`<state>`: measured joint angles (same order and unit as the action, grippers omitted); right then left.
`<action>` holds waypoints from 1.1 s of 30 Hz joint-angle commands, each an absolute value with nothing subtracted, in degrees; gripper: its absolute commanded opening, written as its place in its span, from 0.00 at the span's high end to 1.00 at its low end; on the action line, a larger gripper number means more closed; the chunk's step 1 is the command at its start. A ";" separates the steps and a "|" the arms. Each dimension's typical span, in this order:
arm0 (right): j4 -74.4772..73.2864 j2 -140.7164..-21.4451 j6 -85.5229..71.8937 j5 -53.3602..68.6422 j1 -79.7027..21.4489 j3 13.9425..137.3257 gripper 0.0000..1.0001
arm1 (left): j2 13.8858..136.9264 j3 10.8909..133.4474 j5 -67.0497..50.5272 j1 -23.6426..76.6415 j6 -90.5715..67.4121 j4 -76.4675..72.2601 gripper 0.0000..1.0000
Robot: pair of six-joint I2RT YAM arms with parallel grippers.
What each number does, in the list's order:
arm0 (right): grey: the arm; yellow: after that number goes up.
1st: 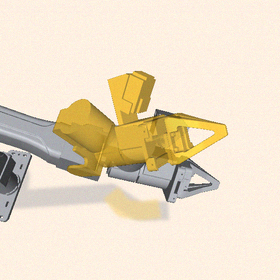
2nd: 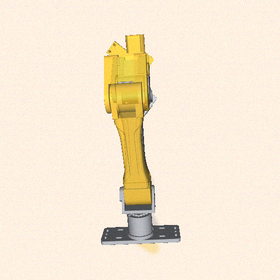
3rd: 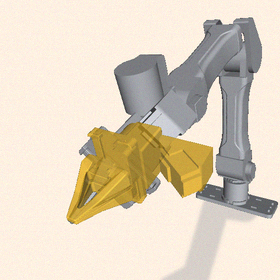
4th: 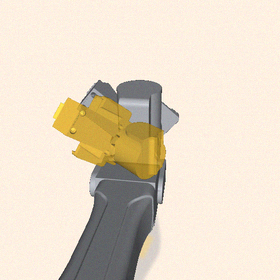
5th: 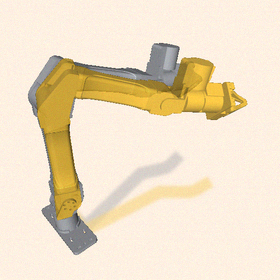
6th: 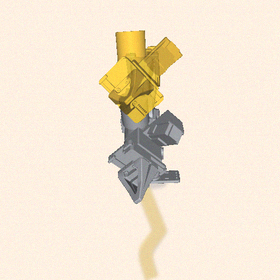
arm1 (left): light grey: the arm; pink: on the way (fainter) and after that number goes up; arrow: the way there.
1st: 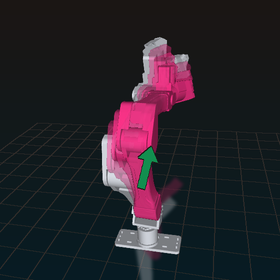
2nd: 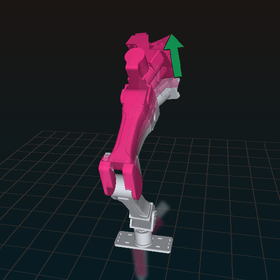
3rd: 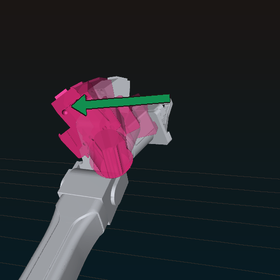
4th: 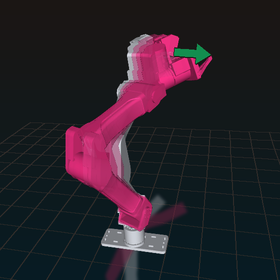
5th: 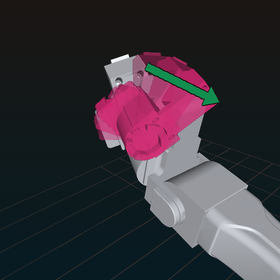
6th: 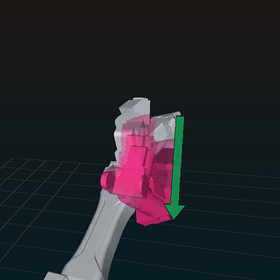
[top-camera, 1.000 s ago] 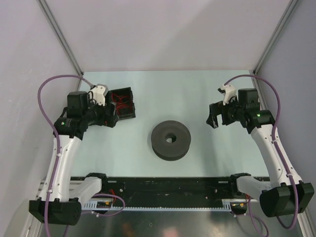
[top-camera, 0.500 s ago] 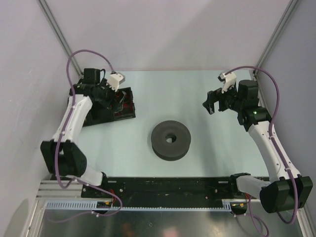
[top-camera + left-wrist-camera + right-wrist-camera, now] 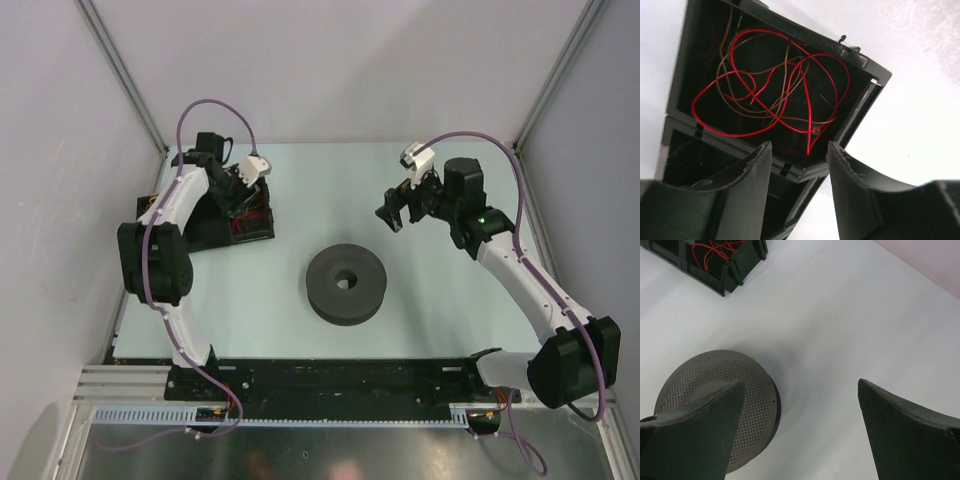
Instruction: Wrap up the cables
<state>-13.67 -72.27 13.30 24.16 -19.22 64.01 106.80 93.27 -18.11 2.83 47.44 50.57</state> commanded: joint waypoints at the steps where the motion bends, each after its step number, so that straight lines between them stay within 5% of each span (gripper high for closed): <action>1: -9.75 -73.64 11.41 25.68 -19.41 66.38 0.01 | 110.58 95.91 -16.86 2.55 50.77 50.63 0.49; 8: -7.85 -76.74 9.61 28.21 -19.42 67.76 0.02 | 114.48 96.69 -17.21 2.48 50.74 50.63 0.66; 14: -4.80 -79.23 6.26 29.92 -19.70 69.10 0.03 | 112.09 97.08 -18.51 2.54 49.93 50.58 0.97; 22: 8.43 -82.10 1.93 34.60 -21.72 70.04 0.04 | 102.68 95.64 -20.69 2.42 46.34 50.63 1.00; 33: 21.06 -92.03 8.52 24.45 -35.39 76.71 0.01 | 92.07 98.53 -29.81 1.76 37.99 50.71 1.00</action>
<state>12.51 -88.51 5.26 28.25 -31.51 71.92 96.57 96.16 -23.79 2.11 41.98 50.89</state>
